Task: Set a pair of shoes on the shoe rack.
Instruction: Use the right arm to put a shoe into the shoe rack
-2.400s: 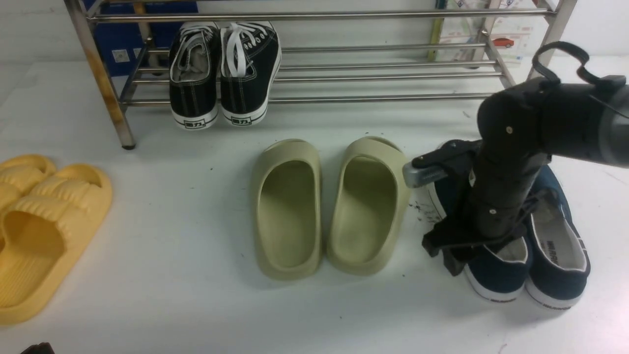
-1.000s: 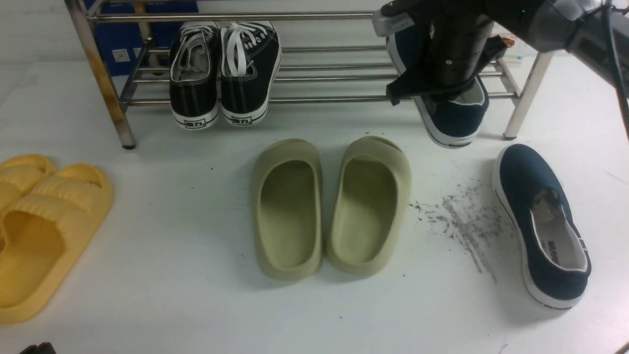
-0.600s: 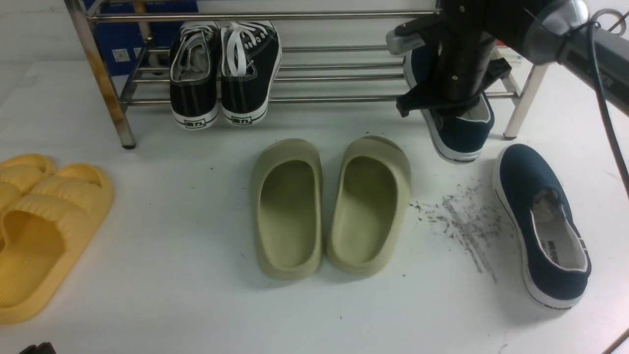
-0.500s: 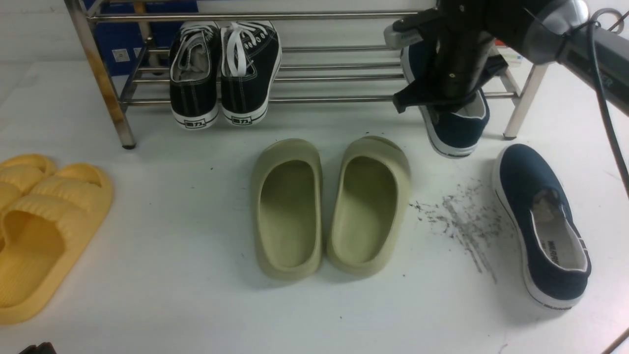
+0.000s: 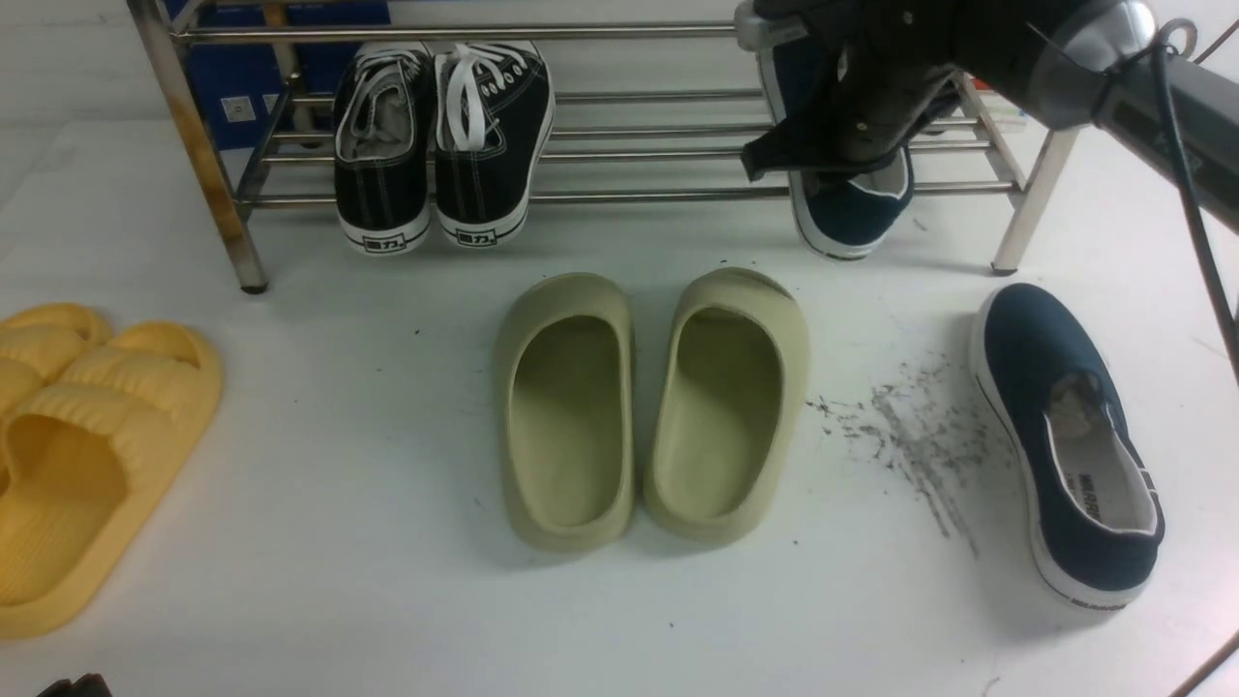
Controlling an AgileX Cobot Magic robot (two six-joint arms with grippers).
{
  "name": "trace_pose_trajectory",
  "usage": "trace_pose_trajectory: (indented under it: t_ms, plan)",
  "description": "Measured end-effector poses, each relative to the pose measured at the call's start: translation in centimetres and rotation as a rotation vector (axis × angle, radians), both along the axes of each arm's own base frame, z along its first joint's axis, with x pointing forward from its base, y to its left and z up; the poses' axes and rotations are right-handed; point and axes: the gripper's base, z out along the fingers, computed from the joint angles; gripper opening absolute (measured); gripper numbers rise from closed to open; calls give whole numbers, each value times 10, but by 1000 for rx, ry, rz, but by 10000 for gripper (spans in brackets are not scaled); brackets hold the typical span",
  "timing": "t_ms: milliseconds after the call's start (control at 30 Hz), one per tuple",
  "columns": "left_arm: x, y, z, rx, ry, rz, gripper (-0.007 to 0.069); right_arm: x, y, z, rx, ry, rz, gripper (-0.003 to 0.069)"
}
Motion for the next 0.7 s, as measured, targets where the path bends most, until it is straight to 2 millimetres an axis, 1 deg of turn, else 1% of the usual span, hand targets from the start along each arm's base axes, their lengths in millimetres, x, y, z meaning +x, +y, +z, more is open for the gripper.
trace_pose_trajectory:
  t_ms: [233, 400, 500, 633, 700]
  plan:
    - [0, 0, 0, 0, 0, 0, 113, 8, 0, -10, -32, -36, 6, 50]
    - [0, 0, 0, 0, 0, 0, 117, 13, -4, -16, -47, -44, 0, 50]
    - [0, 0, 0, 0, 0, 0, 120, 14, -5, -16, -50, -53, 0, 52]
    - [0, 0, 0, 0, 0, 0, 127, 15, -5, -16, -50, -69, 3, 91]
    - [0, 0, 0, 0, 0, 0, 128, 16, -4, -15, -44, -79, 2, 128]
